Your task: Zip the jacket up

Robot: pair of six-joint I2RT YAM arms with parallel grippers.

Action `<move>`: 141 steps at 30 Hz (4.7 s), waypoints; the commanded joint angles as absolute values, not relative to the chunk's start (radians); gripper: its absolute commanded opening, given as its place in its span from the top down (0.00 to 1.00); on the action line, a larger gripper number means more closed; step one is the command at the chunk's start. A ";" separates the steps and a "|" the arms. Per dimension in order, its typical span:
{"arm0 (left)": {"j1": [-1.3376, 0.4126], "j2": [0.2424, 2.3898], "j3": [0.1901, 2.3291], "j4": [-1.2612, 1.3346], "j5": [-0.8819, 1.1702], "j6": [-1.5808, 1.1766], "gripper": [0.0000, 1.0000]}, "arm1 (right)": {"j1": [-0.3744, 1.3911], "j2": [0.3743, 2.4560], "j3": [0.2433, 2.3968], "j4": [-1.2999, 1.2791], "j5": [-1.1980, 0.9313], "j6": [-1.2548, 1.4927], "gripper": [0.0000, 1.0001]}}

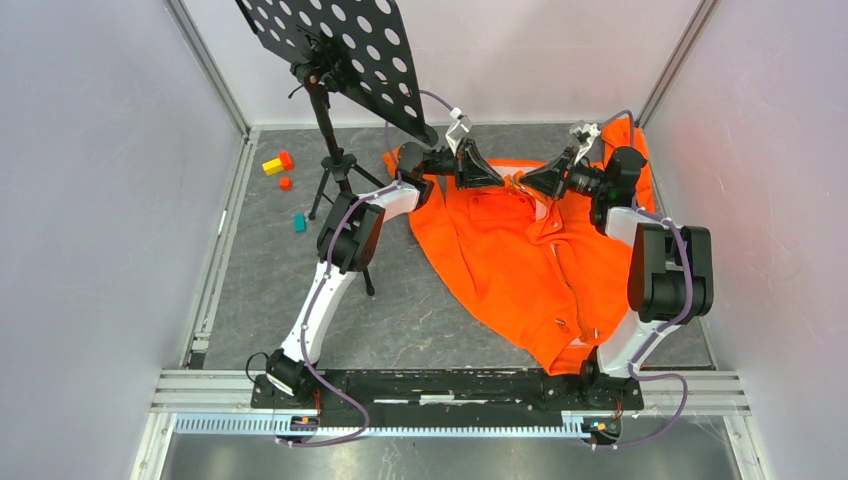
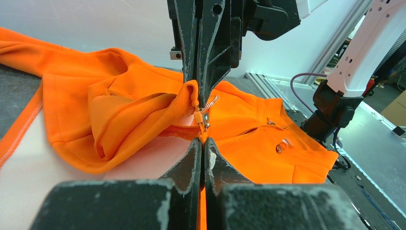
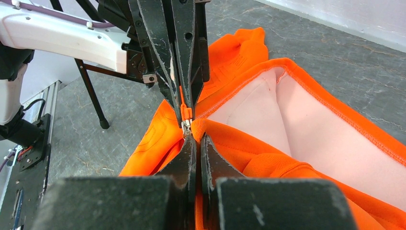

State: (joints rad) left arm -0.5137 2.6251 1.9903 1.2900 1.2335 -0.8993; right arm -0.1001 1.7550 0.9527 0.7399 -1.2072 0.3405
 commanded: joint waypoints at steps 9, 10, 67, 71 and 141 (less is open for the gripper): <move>-0.528 2.631 2.028 1.337 1.235 -0.908 0.98 | -0.094 1.728 0.951 0.835 -1.220 0.390 1.00; -0.528 2.629 2.028 1.338 1.235 -0.908 0.98 | -0.092 1.729 0.953 0.841 -1.224 0.395 1.00; -0.537 2.637 2.053 1.358 1.232 -0.934 0.98 | -0.080 1.753 0.954 0.899 -1.232 0.448 1.00; -0.537 2.631 2.055 1.358 1.235 -0.936 0.98 | -0.079 1.756 0.956 0.899 -1.233 0.448 1.00; -0.579 2.484 1.870 1.185 1.122 -0.918 0.95 | -0.004 1.812 0.936 1.221 -1.152 0.766 1.00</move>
